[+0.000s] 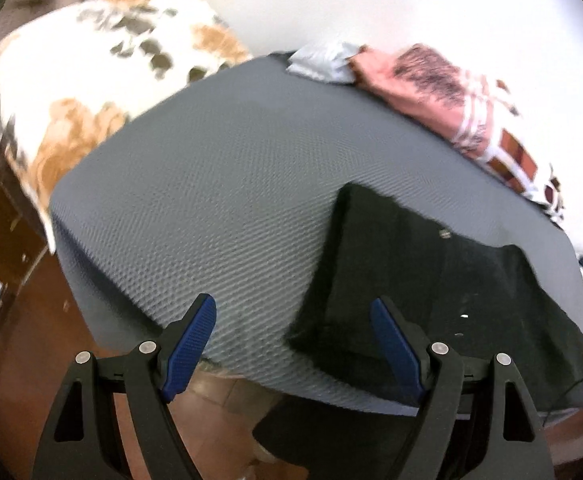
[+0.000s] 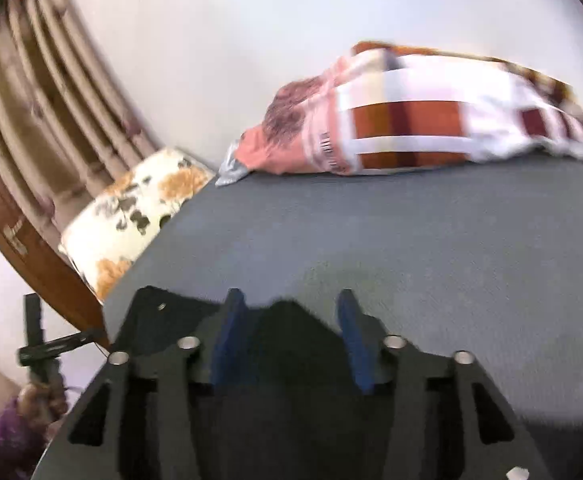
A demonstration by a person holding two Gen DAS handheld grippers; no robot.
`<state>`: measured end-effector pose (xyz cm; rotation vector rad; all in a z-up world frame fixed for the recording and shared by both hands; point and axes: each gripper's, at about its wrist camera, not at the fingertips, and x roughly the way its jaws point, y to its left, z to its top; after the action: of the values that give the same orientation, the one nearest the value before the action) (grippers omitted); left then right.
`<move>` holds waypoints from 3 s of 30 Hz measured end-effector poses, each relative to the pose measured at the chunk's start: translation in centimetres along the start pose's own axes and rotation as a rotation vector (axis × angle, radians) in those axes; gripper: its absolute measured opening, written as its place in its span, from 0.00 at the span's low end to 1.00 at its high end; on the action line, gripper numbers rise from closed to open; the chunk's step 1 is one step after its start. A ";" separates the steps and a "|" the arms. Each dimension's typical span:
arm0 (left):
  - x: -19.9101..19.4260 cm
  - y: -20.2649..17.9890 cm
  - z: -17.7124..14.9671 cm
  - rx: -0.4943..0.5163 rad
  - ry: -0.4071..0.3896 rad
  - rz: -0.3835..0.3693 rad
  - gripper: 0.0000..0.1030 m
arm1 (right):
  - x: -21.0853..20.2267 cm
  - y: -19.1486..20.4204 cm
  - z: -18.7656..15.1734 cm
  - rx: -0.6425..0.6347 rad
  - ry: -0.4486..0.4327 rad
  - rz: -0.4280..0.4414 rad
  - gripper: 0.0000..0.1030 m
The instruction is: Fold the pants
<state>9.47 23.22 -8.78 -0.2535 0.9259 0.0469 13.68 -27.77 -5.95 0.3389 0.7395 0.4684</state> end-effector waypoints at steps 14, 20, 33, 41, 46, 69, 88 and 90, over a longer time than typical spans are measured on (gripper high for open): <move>2.9 -9.1 -4.1 0.409 0.048 0.015 0.78 | -30.1 -20.6 -21.2 0.720 -0.289 -0.487 0.50; 2.6 -8.8 -3.9 0.373 0.044 -0.010 0.78 | -31.5 -24.2 -24.9 0.868 -0.389 -0.406 0.50; 2.8 -9.3 -4.5 0.425 0.040 0.025 0.78 | -31.1 -21.7 -25.1 0.931 -0.473 -0.220 0.47; 2.7 -9.2 -4.3 0.416 0.041 0.015 0.78 | -29.0 -21.2 -25.8 0.990 -0.397 -0.183 0.41; 2.7 -9.3 -4.3 0.419 0.041 0.017 0.78 | -28.6 -21.7 -26.1 1.030 -0.393 -0.177 0.37; 3.0 -9.1 -4.5 0.421 0.053 0.022 0.78 | -29.9 -23.0 -29.6 1.186 -0.469 -0.161 0.12; 3.1 -9.2 -4.5 0.418 0.054 0.018 0.78 | -30.6 -22.8 -29.9 1.225 -0.517 -0.204 0.53; 3.2 -9.3 -4.6 0.423 0.054 0.022 0.78 | -30.5 -22.8 -30.1 1.240 -0.522 -0.195 0.56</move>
<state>9.15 12.92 -12.11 0.1488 0.9690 -0.1355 -20.78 -58.95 -19.99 1.4681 0.4579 -0.3303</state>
